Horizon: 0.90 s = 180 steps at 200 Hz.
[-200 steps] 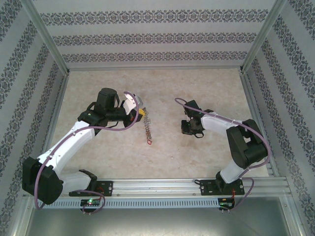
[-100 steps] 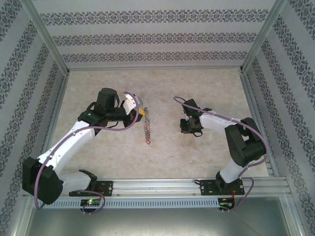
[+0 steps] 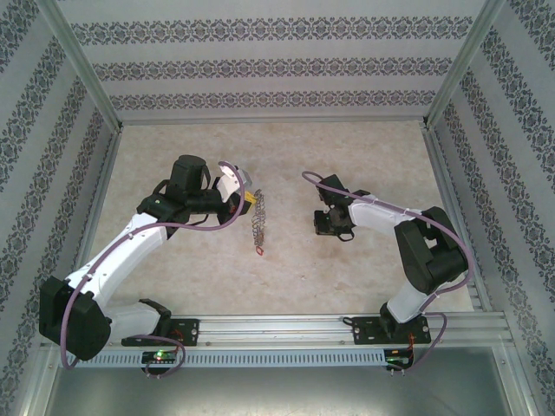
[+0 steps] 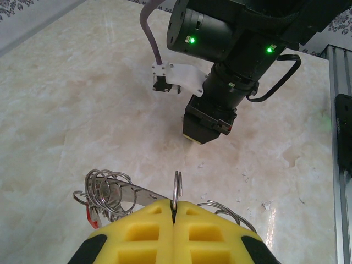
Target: Put the keys on the keyring
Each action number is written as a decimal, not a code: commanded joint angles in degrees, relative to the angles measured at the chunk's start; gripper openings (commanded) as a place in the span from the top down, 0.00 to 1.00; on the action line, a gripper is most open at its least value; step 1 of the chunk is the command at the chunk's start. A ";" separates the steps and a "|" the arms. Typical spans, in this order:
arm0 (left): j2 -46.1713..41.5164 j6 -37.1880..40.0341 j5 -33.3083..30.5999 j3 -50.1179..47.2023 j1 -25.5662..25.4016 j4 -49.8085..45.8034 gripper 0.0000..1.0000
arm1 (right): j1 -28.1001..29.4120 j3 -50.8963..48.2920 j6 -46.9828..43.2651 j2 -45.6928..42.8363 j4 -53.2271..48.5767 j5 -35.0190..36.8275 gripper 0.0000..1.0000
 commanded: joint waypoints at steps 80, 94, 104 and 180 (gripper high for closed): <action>-1.31 0.46 1.91 0.20 0.67 1.90 1.00 | 1.07 1.96 -0.02 2.03 -1.88 3.26 0.86; -1.33 0.48 1.91 0.15 0.65 1.93 1.00 | 1.20 1.88 -0.18 1.87 -1.72 3.26 0.92; -1.37 0.51 1.92 0.31 0.67 1.83 1.00 | 1.21 1.79 -0.29 1.72 -1.61 3.37 0.95; -0.59 1.45 2.59 1.73 0.62 -0.37 1.00 | 3.48 -5.34 -11.74 -10.70 8.41 2.99 1.00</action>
